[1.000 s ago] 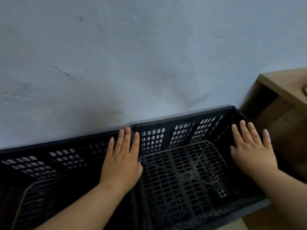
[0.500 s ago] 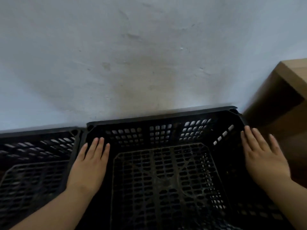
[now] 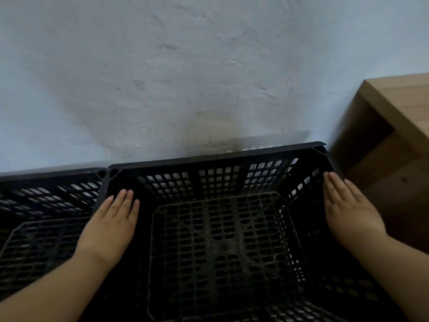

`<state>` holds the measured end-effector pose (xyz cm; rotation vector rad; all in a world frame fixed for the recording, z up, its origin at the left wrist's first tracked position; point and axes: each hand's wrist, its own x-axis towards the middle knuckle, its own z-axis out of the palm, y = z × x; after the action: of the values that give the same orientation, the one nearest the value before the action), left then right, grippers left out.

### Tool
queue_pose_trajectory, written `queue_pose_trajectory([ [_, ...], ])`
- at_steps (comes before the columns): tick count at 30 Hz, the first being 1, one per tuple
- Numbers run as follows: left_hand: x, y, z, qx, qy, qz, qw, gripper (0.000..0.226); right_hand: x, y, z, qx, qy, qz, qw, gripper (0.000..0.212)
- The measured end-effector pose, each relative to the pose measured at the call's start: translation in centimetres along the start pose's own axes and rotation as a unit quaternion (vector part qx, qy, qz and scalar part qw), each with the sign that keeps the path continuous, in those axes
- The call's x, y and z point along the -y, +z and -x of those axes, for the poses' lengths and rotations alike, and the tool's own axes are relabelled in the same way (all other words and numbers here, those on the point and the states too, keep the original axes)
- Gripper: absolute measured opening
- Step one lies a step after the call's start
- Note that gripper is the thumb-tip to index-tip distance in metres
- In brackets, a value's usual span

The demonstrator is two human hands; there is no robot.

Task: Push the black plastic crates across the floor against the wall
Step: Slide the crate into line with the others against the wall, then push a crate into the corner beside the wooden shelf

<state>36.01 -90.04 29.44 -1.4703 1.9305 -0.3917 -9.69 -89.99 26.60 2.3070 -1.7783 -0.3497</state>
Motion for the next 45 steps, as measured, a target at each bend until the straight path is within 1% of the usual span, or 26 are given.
queue_pose_trajectory([
  [1,0.0,0.0,0.6,-0.006,-0.003,-0.003,1.0,0.059,0.3,-0.4,0.2,-0.011,0.002,0.047,0.999,0.058],
  [2,0.0,0.1,1.2,-0.012,-0.005,-0.009,1.0,0.059,0.6,-0.7,0.9,0.03,0.005,0.067,0.997,0.059],
  [3,0.0,0.1,1.9,-0.019,-0.005,-0.017,1.0,0.059,1.0,-1.0,1.6,0.012,0.003,0.075,0.997,0.062],
  [4,0.0,0.1,2.7,-0.023,-0.004,-0.024,0.999,0.059,1.2,-1.1,2.5,-0.01,-0.018,0.112,0.994,0.068],
  [6,-0.1,0.0,4.5,-0.025,-0.001,-0.024,0.999,0.058,1.0,-1.6,4.7,-0.02,-0.065,0.222,0.973,0.074],
  [7,-0.2,0.0,5.5,-0.026,0.002,-0.02,0.999,0.057,0.9,-1.9,5.6,0.016,-0.043,0.199,0.979,0.073],
  [8,-0.3,-0.1,6.5,-0.029,0.004,-0.015,0.999,0.057,1.3,-3.0,6.8,0.106,-0.02,0.145,0.984,0.068],
  [9,-0.4,-0.3,7.7,-0.032,0.004,-0.008,0.999,0.057,2.0,-4.2,7.9,0.113,-0.013,0.148,0.982,0.06],
  [10,-0.4,-0.6,9.0,-0.033,0.002,0.0,0.999,0.058,2.2,-5.8,9.2,0.133,-0.027,0.208,0.969,0.055],
  [11,-0.5,-0.9,10.4,-0.036,-0.001,0.007,0.999,0.058,2.1,-7.4,10.2,0.089,-0.033,0.292,0.952,0.053],
  [12,-0.4,-1.2,11.9,-0.043,-0.004,0.013,0.999,0.059,2.3,-9.2,11.5,0.1,0.011,0.284,0.953,0.053],
  [14,-0.2,-2.0,14.9,-0.051,0.001,0.027,0.998,0.059,3.3,-12.2,14.2,0.173,0.077,0.261,0.946,0.055],
  [15,0.0,-2.5,16.8,-0.053,0.006,0.032,0.998,0.059,3.5,-13.9,15.7,0.188,0.074,0.278,0.939,0.054],
  [17,0.4,-3.3,19.2,-0.052,0.021,0.042,0.998,0.061,3.0,-15.7,17.5,0.188,0.054,0.274,0.941,0.053],
  [19,1.2,-4.9,22.4,-0.048,0.034,0.052,0.997,0.064,2.7,-18.7,19.6,0.193,0.072,0.253,0.945,0.052],
  [21,2.4,-6.6,25.1,-0.043,0.052,0.049,0.997,0.063,2.1,-22.0,21.5,0.207,0.068,0.241,0.946,0.052],
  [24,4.9,-10.1,28.1,-0.054,0.08,0.049,0.994,0.063,0.8,-27.1,23.9,0.224,0.038,0.241,0.944,0.053],
  [27,8.6,-14.1,30.7,-0.061,0.101,0.046,0.992,0.065,-0.6,-31.8,25.6,0.221,0.052,0.231,0.946,0.053],
  [30,13.2,-17.9,33.0,-0.074,0.092,0.042,0.992,0.068,-1.4,-36.5,25.6,0.193,0.053,0.222,0.954,0.052],
  [35,21.9,-22.5,36.2,-0.093,0.045,0.017,0.994,0.072,-1.0,-43.1,23.0,0.147,0.048,0.19,0.97,0.054],
  [37,25.6,-23.4,36.8,-0.098,0.022,0.005,0.995,0.073,0.0,-45.5,21.4,0.148,0.041,0.208,0.966,0.054],
  [41,32.4,-23.1,37.4,-0.106,-0.03,-0.015,0.994,0.076,3.2,-50.0,18.0,0.111,0.03,0.164,0.98,0.055],
  [42,33.9,-22.6,37.5,-0.106,-0.044,-0.016,0.993,0.076,4.0,-50.2,16.9,0.053,-0.003,0.152,0.987,0.063],
  [43,35.3,-22.0,37.4,-0.107,-0.058,-0.015,0.992,0.076,4.3,-50.2,15.4,-0.035,-0.033,0.159,0.986,0.074],
  [44,36.7,-21.3,37.3,-0.107,-0.071,-0.012,0.992,0.076,4.8,-50.0,13.9,-0.091,-0.049,0.173,0.979,0.072],
  [45,37.9,-20.5,37.3,-0.104,-0.081,-0.008,0.991,0.076,5.5,-49.3,12.1,-0.169,-0.075,0.161,0.969,0.06],
])
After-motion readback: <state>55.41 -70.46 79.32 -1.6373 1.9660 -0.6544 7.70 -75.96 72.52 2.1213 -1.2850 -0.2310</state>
